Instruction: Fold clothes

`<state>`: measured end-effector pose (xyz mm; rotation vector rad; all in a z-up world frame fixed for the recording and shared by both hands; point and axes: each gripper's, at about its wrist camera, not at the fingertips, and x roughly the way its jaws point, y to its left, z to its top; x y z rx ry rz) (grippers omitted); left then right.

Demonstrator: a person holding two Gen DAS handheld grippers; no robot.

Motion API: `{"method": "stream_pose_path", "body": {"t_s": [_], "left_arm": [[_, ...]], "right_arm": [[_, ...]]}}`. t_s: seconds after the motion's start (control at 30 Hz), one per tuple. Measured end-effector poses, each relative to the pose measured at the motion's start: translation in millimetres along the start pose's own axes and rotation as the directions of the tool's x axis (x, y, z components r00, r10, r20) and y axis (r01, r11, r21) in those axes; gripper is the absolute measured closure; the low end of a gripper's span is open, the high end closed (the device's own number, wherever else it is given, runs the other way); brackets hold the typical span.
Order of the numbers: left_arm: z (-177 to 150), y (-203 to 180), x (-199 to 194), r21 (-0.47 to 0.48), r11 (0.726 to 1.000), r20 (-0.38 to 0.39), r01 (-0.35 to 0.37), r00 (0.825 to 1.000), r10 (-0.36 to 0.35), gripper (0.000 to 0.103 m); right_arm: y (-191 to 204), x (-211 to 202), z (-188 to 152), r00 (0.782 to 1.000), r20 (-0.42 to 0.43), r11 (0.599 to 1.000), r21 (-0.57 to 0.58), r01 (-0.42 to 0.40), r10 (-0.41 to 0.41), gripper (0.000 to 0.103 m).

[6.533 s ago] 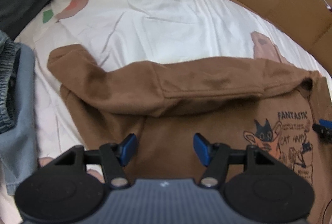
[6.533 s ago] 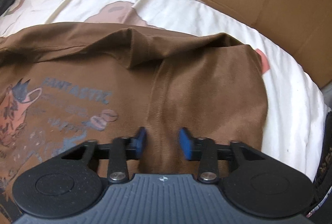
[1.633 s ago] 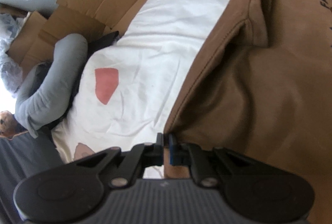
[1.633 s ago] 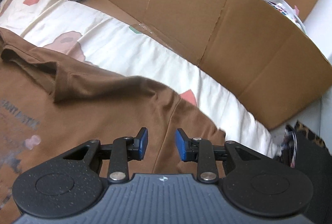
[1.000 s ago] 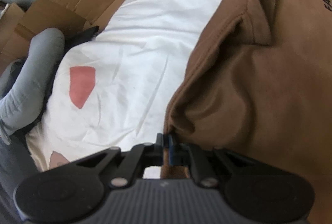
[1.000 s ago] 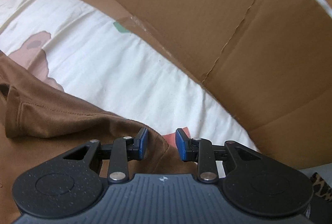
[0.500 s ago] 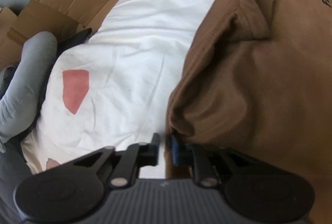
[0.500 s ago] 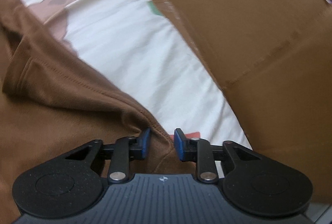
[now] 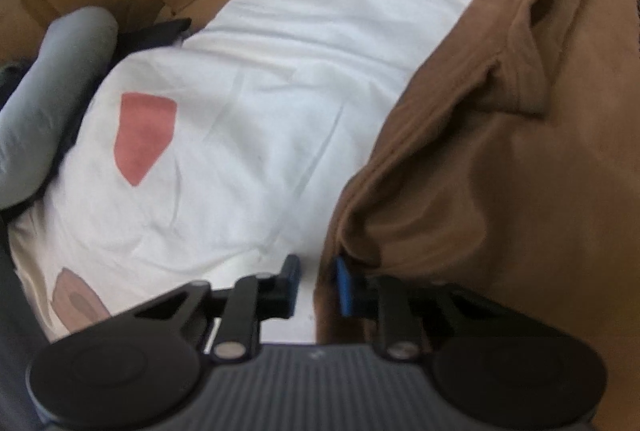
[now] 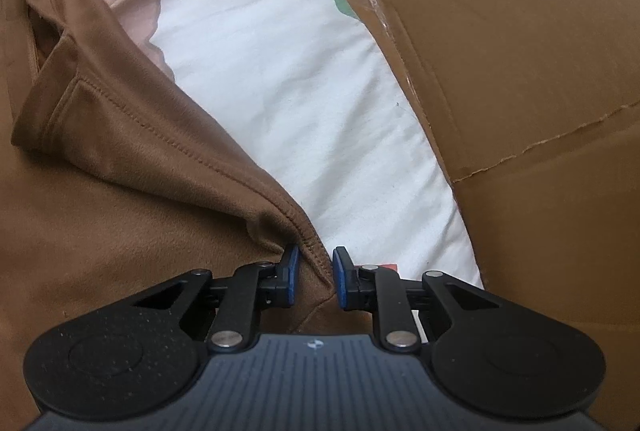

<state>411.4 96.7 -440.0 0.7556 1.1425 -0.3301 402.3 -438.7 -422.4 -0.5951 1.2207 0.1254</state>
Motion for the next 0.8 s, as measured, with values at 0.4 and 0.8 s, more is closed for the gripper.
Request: {"method": "stream_pose_path", "body": {"t_s": [0.4,0.8], "left_arm": [[-13.7,8.6,-21.3,-0.187,0.973,0.020,-0.135,0.990,0.141,0.098],[-18.3,32.6,-65.6,-0.293,0.911,0.024,-0.290,0.950,0.311,0.098]], "right_arm": [[-1.5,-25.3,-1.7,0.986,0.072,0.986,0.085,0.142,-0.148,0.101],[-0.2,-64.1,29.6,0.951,0.176,0.963,0.136,0.233,-0.255,0.102]]}}
